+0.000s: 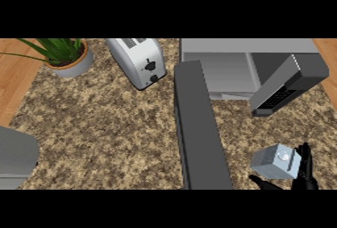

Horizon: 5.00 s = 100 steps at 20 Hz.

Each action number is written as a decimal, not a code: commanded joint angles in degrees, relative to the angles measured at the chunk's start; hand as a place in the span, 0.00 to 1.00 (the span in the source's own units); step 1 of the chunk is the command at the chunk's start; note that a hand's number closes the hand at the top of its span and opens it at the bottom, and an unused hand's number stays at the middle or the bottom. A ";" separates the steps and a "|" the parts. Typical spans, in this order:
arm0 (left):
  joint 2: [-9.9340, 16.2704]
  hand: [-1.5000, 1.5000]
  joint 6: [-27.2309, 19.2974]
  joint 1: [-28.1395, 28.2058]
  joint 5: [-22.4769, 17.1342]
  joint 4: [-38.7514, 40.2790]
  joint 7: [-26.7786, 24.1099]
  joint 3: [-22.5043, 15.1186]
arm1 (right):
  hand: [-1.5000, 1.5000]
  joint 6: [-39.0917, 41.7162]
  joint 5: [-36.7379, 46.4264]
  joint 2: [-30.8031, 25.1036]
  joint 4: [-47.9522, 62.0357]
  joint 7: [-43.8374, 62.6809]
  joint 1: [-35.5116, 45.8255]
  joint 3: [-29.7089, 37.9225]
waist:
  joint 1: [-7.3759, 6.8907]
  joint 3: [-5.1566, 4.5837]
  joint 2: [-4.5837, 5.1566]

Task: Pick up the milk, place it into the microwave and close the microwave

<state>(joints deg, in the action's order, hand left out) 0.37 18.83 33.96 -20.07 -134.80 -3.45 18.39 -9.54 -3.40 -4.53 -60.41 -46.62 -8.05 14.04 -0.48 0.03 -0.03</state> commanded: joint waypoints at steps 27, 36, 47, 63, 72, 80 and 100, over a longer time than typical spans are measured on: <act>1.34 0.00 2.33 -2.18 -4.84 0.87 1.12 5.17 | 1.00 19.43 6.18 -7.69 25.49 -12.52 27.80 -7.57 | -0.74 0.02 0.10; -0.34 0.00 2.26 -1.76 -2.71 2.49 0.14 4.47 | 1.00 15.50 6.05 -3.33 10.63 -0.26 28.27 -11.04 | 0.39 -0.08 -0.17; 0.70 0.00 5.59 1.60 -7.64 0.79 -0.13 8.61 | 1.00 3.55 10.24 -0.17 10.80 13.42 40.92 -10.86 | -0.54 -0.05 -0.06; 2.88 0.00 6.41 -4.01 -7.46 5.86 1.12 8.41 | 1.00 -11.71 19.92 -4.88 42.84 9.92 63.93 -6.11 | -3.53 0.09 1.59; 1.63 0.00 5.46 -7.22 -4.17 6.10 0.48 6.51 | 1.00 -23.73 21.92 -7.29 47.66 8.58 68.19 -4.73 | -5.35 0.16 2.72; 4.03 0.00 6.53 -9.01 -5.53 7.75 2.02 6.40 | 1.00 -31.59 25.76 -9.12 51.35 6.87 69.23 -6.65 | -7.50 0.21 3.85; 6.39 0.00 9.08 -12.75 -0.02 12.33 0.72 4.38 | 0.00 -31.81 27.82 -10.09 54.66 8.41 69.36 -7.50 | -7.99 0.43 4.11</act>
<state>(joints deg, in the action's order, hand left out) 5.76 26.66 21.78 -20.78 -122.67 -2.76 23.56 -43.74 25.01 -15.79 -5.18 -36.01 61.22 6.01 -8.35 0.38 4.13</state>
